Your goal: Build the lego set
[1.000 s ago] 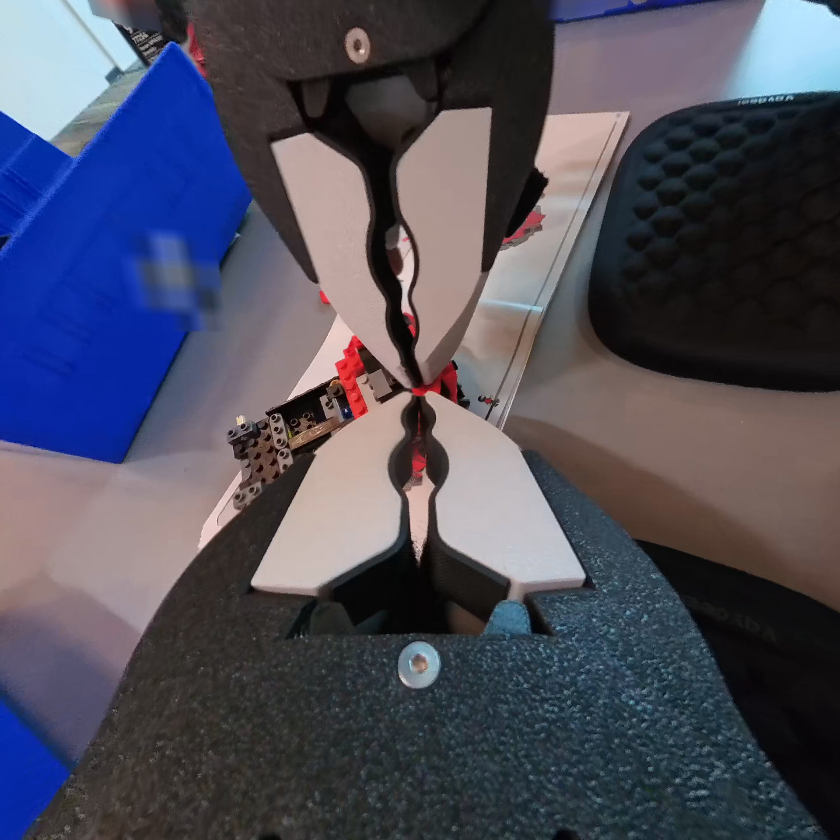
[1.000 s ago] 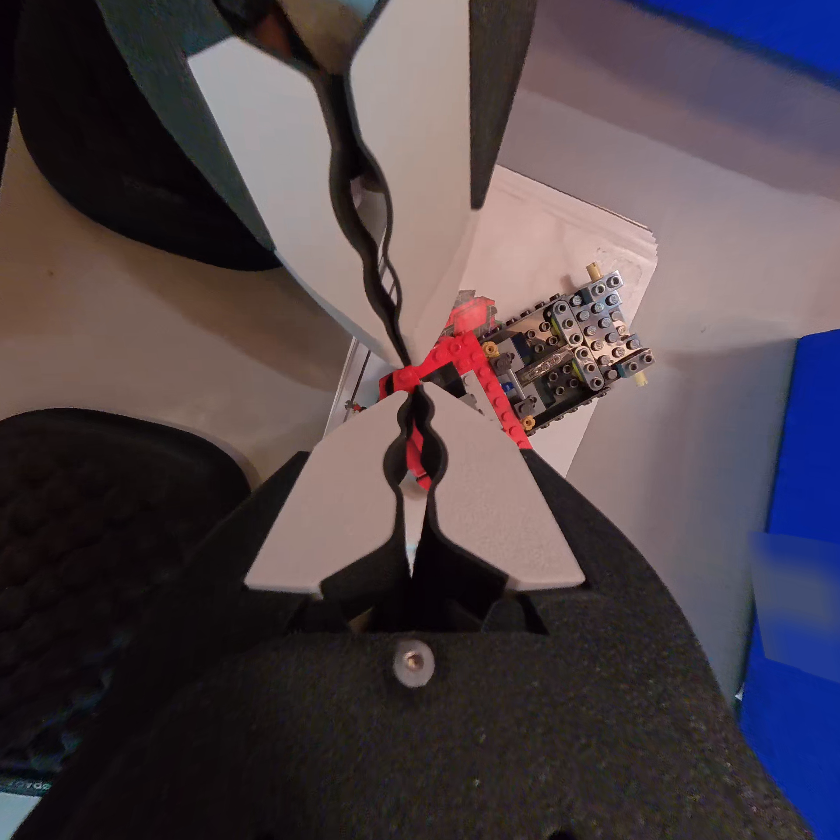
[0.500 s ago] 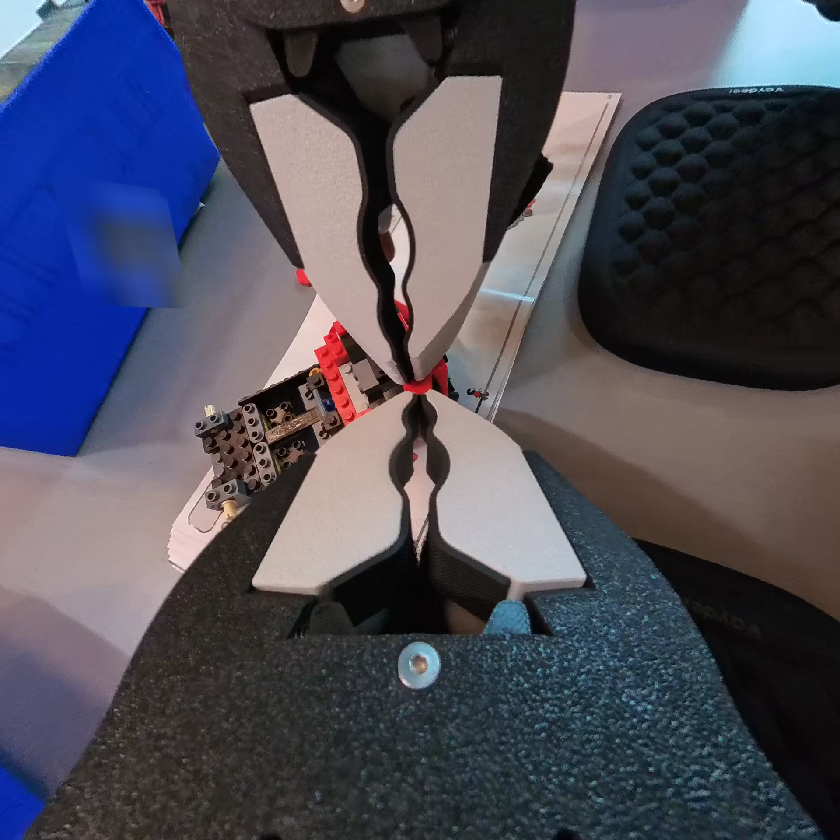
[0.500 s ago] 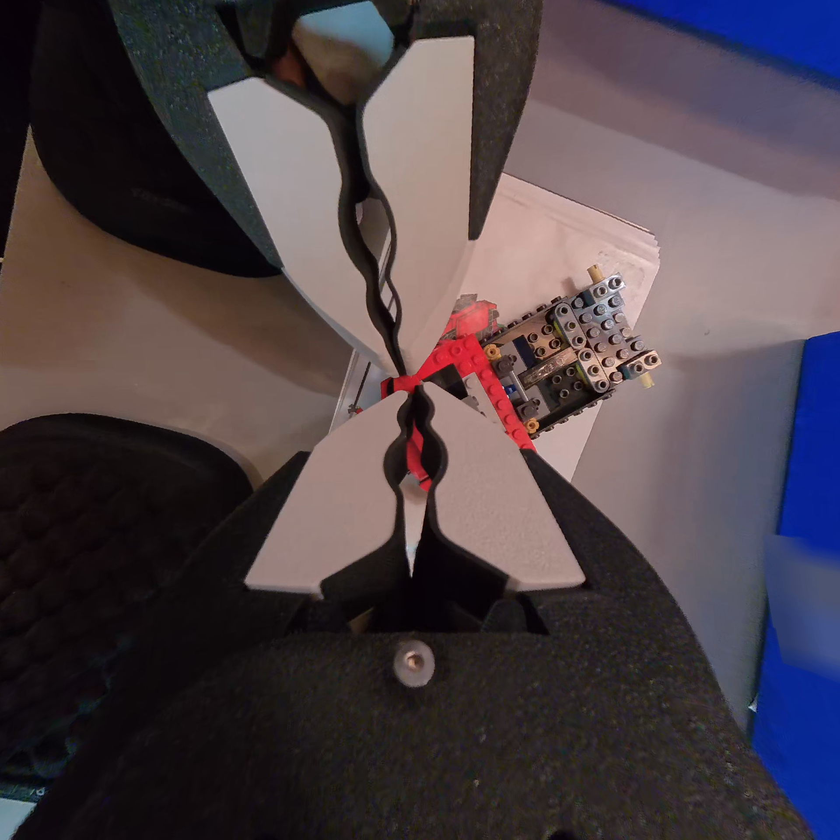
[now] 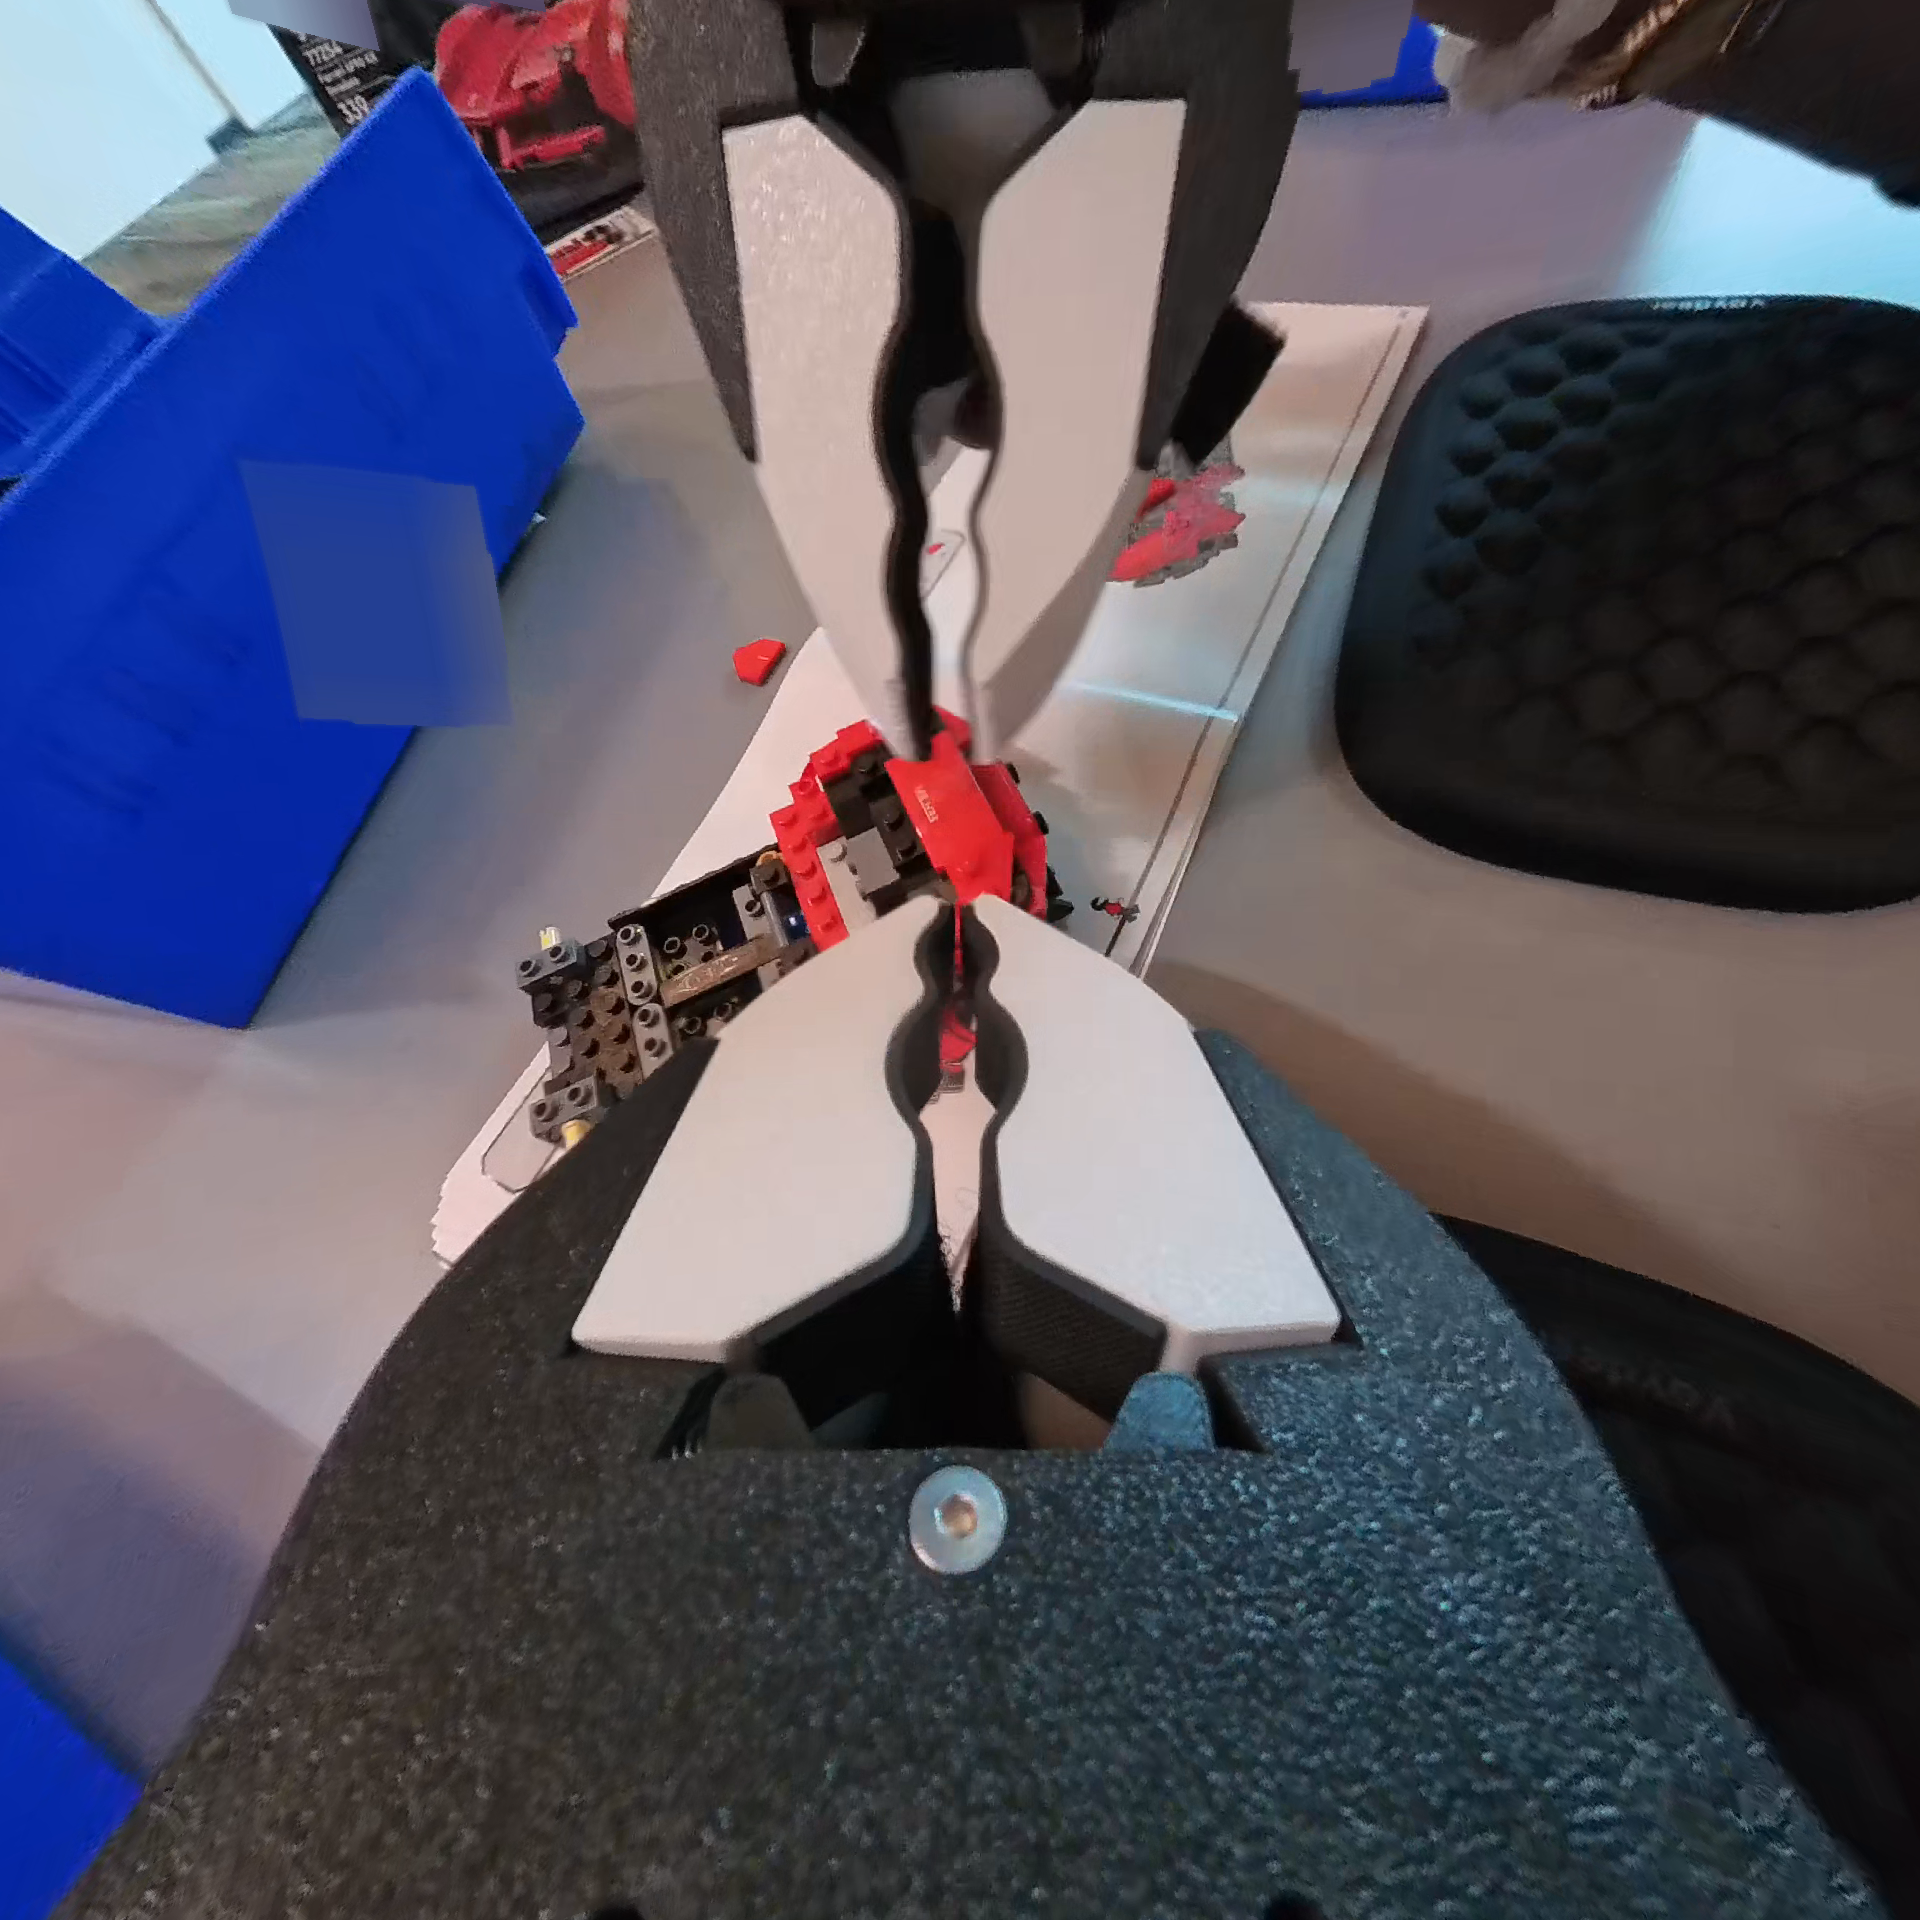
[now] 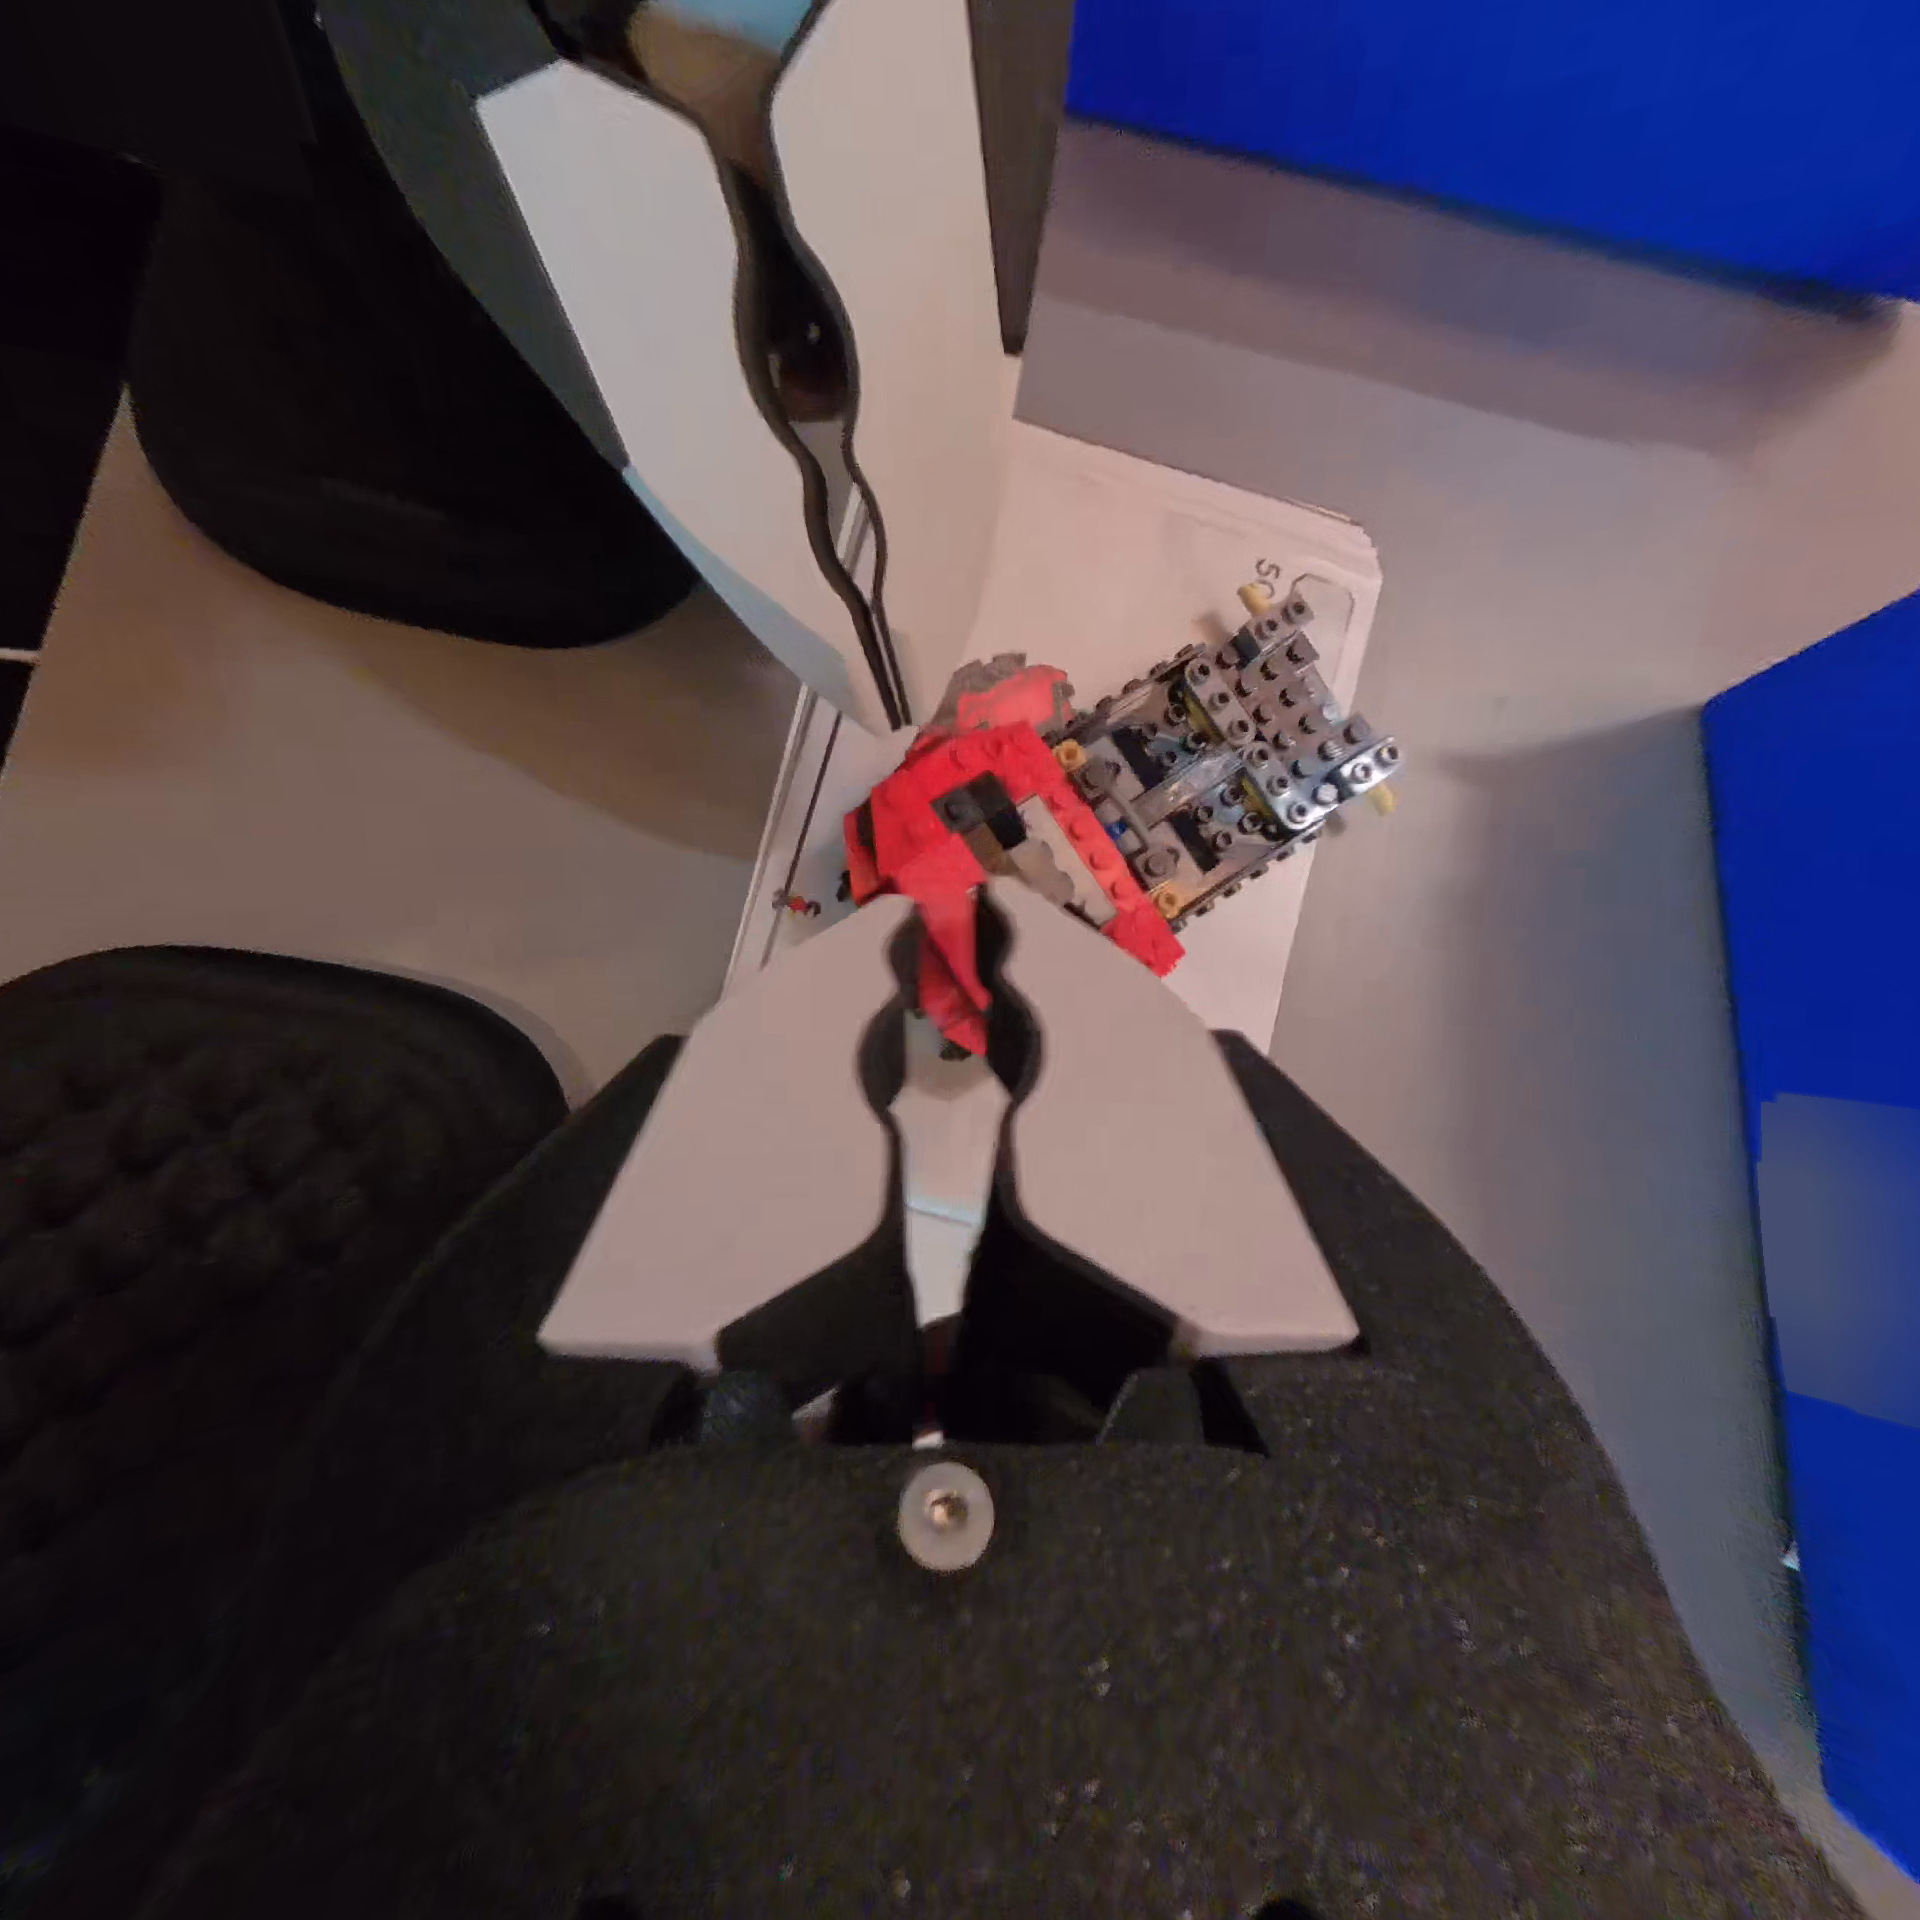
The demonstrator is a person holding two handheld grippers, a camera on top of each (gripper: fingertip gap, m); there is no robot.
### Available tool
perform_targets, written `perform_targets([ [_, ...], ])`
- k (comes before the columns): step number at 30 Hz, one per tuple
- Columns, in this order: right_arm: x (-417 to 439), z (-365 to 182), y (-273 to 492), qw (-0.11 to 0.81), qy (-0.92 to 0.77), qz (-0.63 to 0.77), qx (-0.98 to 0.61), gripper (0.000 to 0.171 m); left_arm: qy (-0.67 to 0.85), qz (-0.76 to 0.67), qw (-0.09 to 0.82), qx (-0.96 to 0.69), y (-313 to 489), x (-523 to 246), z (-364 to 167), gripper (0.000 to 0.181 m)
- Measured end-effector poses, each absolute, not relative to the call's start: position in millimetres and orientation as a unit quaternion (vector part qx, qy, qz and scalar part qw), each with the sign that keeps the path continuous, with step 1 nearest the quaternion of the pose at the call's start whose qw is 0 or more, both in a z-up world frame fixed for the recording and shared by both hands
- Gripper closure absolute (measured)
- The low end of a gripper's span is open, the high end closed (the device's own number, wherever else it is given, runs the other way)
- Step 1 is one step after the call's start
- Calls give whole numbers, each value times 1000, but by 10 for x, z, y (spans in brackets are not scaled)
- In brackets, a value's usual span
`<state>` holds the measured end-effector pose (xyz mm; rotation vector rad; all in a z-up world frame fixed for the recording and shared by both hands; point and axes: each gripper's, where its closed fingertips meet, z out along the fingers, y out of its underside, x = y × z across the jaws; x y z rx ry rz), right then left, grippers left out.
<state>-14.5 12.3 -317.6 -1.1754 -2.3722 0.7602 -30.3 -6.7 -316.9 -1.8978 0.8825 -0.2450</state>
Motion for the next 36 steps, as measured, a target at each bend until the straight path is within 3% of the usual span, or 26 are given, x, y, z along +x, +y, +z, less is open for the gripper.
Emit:
perform_targets([
  [8,-69,-3212,226,208,-846,267,-412,134,393,-68,476,-784,-83,-281,-3267,170],
  [12,-135,-3264,131,216,-864,259,-373,140,395,-48,477,-784,-53,-288,-3281,169],
  [16,-200,-3262,27,215,-870,275,-349,160,400,-43,482,-778,-43,-262,-3272,172],
  [36,-201,-3273,3,197,-875,289,-335,163,398,-56,474,-783,-41,-262,-3291,175],
])
